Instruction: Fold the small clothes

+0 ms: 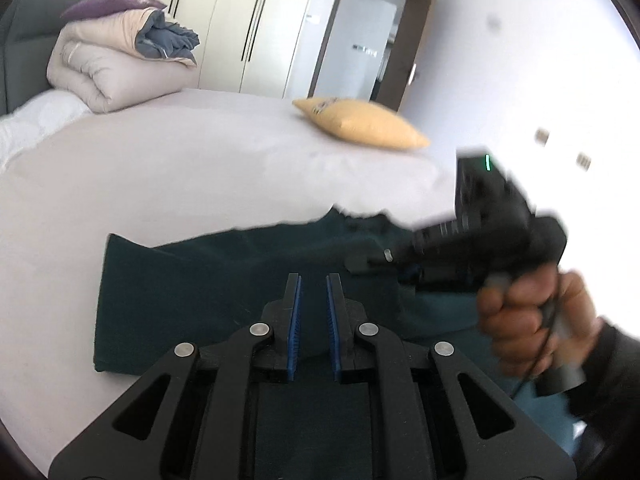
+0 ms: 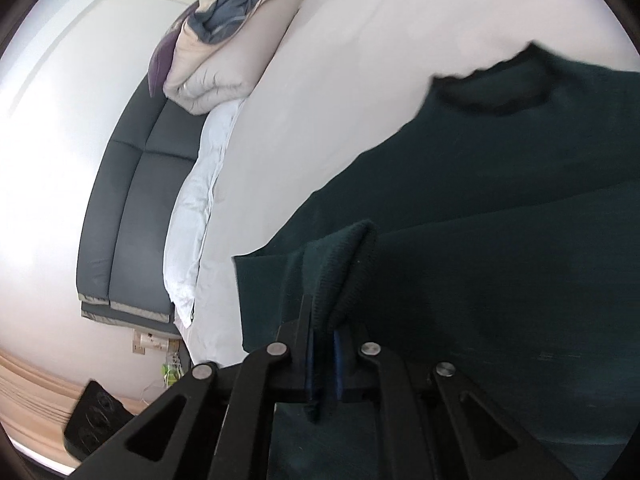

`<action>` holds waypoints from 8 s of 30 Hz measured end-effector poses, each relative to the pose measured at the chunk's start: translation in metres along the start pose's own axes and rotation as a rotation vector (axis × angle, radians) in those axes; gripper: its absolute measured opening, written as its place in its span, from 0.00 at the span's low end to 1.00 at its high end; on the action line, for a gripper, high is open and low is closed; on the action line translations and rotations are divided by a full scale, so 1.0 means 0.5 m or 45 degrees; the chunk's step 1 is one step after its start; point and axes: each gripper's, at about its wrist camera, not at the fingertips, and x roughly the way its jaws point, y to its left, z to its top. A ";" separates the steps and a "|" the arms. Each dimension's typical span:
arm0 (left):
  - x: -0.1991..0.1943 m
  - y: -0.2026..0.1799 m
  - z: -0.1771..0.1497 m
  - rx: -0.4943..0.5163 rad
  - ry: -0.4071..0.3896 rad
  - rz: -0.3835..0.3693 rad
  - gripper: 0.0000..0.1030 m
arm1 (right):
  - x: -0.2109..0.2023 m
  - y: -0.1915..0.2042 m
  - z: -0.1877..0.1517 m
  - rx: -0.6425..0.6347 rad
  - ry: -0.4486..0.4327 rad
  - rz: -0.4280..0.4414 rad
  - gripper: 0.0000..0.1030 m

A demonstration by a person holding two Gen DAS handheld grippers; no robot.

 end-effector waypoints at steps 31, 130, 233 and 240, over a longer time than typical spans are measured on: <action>0.150 0.205 0.081 -0.237 0.317 0.089 0.11 | -0.282 -0.251 -0.004 0.145 -0.206 -0.199 0.08; 0.349 0.358 0.070 -0.606 0.469 -0.125 0.10 | -0.315 -0.330 -0.076 0.282 -0.293 -0.138 0.06; -0.228 0.185 -0.358 -0.873 0.600 -0.633 0.08 | -0.600 -0.269 -0.706 0.257 -0.271 -0.096 0.08; -0.235 0.205 -0.309 -0.929 0.485 -0.678 0.06 | -0.620 -0.248 -0.686 0.240 -0.340 -0.050 0.08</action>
